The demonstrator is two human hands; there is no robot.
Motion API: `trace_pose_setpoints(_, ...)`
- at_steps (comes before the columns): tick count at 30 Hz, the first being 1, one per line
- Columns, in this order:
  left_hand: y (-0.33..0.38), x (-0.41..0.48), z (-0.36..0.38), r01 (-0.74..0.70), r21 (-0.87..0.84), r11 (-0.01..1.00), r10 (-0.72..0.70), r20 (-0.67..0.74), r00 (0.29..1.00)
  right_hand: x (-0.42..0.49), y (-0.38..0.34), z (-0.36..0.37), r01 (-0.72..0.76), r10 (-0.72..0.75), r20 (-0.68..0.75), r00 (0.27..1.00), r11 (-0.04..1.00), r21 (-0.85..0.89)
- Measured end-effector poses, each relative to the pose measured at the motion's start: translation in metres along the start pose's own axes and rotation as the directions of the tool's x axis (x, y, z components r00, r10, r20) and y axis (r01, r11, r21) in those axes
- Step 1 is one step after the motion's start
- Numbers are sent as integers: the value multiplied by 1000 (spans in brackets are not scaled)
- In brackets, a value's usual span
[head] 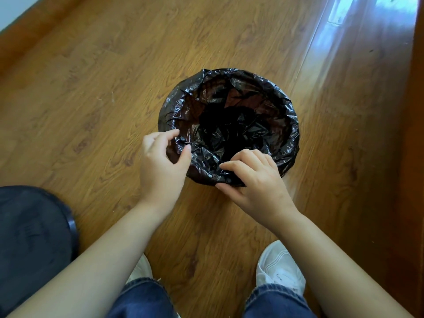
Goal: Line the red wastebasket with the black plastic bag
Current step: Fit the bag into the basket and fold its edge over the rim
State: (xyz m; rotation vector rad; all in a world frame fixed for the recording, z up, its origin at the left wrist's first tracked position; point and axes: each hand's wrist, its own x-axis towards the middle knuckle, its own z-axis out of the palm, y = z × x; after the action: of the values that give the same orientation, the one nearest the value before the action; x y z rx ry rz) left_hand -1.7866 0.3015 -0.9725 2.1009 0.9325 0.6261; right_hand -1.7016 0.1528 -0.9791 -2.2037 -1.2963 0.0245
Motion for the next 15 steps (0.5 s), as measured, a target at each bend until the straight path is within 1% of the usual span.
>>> trace_pose_setpoints(2, -4, 2, 1, 94, -39, 995, -94, -1, 996, 2, -2, 1, -16, 15, 32, 999, 1000, 16)
trace_pose_setpoints(4, -6, 5, 1, 203, -166, 965, -201, 32, 979, 2, -2, 0, -7, 5, 60, 998, 1000, 22)
trace_pose_setpoints(6, -5, 8, 1, 312, -300, 902, -303, 77, 950, 1, -1, -2, 8, -11, 81, 997, 1000, 30)
trace_pose_setpoints(8, -4, 11, 2, 428, -408, 806, -407, 141, 902, 0, 0, -4, 11, -14, 96, 995, 999, 30)
trace_pose_setpoints(10, -2, 13, 2, 545, -520, 658, -485, 261, 835, -1, 4, -7, 4, -5, 105, 994, 1000, 10)
trace_pose_setpoints(12, -1, 12, 3, 629, -580, 518, -512, 379, 771, -4, 7, -10, -14, 15, 92, 996, 1000, -10)
trace_pose_setpoints(13, 0, 10, 4, 658, -589, 469, -510, 427, 747, -5, 8, -10, -21, 22, 76, 997, 1000, -18)
trace_pose_setpoints(15, 1, 6, 6, 690, -602, 402, -484, 500, 718, -7, 7, -10, -30, 31, 46, 998, 999, -27)
